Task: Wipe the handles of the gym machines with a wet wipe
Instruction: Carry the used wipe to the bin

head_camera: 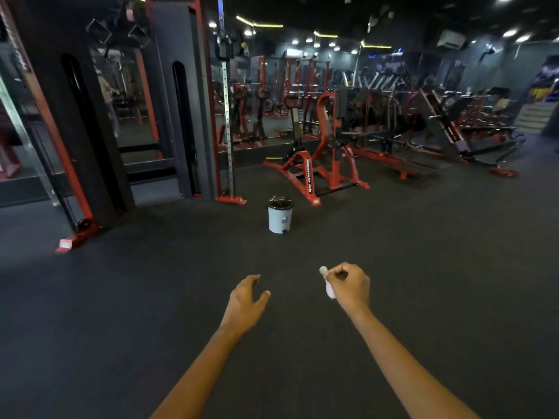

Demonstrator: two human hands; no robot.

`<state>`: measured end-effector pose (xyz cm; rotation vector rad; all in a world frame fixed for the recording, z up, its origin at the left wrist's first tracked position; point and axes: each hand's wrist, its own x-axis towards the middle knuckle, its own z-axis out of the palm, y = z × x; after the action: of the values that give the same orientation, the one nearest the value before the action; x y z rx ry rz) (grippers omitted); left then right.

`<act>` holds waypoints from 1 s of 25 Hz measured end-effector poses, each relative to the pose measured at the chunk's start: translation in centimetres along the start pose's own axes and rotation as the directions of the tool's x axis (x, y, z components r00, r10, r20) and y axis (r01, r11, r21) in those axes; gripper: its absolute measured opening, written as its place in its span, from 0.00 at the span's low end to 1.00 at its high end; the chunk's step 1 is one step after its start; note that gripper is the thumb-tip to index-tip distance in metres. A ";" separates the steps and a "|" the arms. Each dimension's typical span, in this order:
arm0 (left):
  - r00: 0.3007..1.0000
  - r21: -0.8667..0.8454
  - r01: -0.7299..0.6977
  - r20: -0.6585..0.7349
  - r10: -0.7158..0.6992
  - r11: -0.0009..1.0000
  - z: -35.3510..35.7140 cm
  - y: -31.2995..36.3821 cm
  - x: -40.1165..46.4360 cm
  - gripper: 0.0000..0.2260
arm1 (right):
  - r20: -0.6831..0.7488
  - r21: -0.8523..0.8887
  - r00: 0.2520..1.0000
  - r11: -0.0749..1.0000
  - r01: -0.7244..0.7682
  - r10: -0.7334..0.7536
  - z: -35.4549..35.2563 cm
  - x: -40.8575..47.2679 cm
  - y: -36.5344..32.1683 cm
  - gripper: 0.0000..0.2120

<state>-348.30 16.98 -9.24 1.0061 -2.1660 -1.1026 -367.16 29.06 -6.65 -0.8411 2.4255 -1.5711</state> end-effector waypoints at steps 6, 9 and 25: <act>0.997 -0.019 0.073 -0.013 -0.074 0.997 4.4 -4.7 18.1 0.22 | 0.055 -0.024 0.997 0.998 -0.058 0.059 9.1 16.8 3.5 0.05; 0.997 -0.007 0.078 -0.013 -0.078 0.997 6.1 -6.9 28.1 0.22 | 0.060 -0.028 0.994 0.996 -0.088 0.090 13.4 25.1 5.3 0.08; 0.985 0.082 0.138 0.089 -0.145 0.987 16.2 -13.2 75.6 0.22 | 0.175 -0.117 0.973 0.984 -0.132 0.152 30.9 70.9 13.3 0.09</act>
<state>-399.83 -40.92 -21.26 1.1792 -2.2558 -1.1620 -419.20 -28.34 -19.08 -0.7718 2.3936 -1.2672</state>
